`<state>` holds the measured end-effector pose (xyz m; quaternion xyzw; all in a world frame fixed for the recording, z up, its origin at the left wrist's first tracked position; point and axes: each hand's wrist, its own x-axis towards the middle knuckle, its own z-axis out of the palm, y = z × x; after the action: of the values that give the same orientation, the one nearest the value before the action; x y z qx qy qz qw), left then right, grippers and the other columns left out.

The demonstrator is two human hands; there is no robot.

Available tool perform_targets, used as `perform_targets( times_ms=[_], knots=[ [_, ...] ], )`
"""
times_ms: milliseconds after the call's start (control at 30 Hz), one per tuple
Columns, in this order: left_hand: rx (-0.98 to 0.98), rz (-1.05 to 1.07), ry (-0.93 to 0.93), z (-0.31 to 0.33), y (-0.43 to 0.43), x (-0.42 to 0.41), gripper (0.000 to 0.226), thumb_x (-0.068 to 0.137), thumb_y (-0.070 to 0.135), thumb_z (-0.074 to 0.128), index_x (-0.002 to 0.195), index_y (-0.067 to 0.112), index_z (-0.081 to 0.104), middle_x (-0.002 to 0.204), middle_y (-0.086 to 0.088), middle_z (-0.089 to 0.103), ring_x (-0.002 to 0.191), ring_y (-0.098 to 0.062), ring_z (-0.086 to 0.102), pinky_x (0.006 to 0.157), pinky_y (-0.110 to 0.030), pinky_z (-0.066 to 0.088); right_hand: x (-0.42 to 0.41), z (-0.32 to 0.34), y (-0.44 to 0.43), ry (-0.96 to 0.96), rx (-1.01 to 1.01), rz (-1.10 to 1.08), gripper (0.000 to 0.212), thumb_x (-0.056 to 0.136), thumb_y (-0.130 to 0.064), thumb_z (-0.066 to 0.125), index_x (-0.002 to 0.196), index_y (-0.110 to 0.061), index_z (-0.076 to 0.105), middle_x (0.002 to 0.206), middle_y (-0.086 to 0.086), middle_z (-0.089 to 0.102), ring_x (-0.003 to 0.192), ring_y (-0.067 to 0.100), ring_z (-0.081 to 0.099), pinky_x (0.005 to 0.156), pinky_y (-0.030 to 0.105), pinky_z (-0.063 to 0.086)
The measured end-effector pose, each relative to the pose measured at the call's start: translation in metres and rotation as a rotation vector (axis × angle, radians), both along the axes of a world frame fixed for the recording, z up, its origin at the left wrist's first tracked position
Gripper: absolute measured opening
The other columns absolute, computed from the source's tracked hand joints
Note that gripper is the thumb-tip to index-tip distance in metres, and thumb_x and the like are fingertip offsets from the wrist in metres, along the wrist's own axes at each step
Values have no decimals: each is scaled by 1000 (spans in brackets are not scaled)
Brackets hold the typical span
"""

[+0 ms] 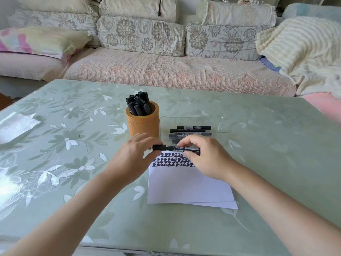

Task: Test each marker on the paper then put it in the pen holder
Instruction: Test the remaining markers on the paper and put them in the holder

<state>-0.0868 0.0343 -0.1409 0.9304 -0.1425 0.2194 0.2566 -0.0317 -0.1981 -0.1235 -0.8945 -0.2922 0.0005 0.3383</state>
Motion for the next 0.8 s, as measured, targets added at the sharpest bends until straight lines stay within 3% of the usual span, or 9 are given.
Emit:
perform_targets(
  times_ms=[233, 367, 533, 667, 800],
  knots=[
    [3, -94, 39, 0, -7, -4, 21, 95, 34, 52, 103, 27, 70, 79, 16, 56, 75, 1, 49, 67, -21, 43, -5, -4, 4, -192, -14, 56, 21, 81, -22, 74, 98, -31, 67, 96, -21, 64, 91, 0, 57, 79, 24, 47],
    [-39, -108, 17, 2, -9, -8, 21, 93, 28, 53, 98, 21, 72, 77, 10, 58, 75, -6, 52, 67, -23, 43, -9, -7, 6, -275, 23, 40, 16, 82, -29, 72, 98, -26, 73, 96, -17, 72, 89, 1, 63, 72, 22, 48],
    [-16, -109, -20, 6, -9, -10, 18, 92, 25, 55, 96, 20, 72, 79, 9, 60, 76, -6, 52, 67, -19, 42, -14, -2, 10, -216, -3, 59, 23, 88, -37, 65, 103, -22, 74, 94, -6, 75, 86, 13, 66, 72, 30, 49],
    [8, -122, -16, 8, -8, -6, 23, 95, 32, 52, 97, 22, 72, 80, 9, 61, 77, -8, 54, 69, -25, 44, -11, 2, 10, -175, -130, 78, 25, 97, -36, 57, 116, -23, 67, 100, -6, 72, 92, 16, 62, 68, 27, 36],
    [30, -132, -82, 20, -6, 6, 26, 96, 36, 50, 103, 22, 70, 87, 12, 60, 83, -6, 55, 74, -19, 44, -7, 6, 14, -89, -156, 119, 27, 103, -26, 46, 128, -24, 56, 114, -7, 60, 102, 18, 57, 80, 34, 43]
  ],
)
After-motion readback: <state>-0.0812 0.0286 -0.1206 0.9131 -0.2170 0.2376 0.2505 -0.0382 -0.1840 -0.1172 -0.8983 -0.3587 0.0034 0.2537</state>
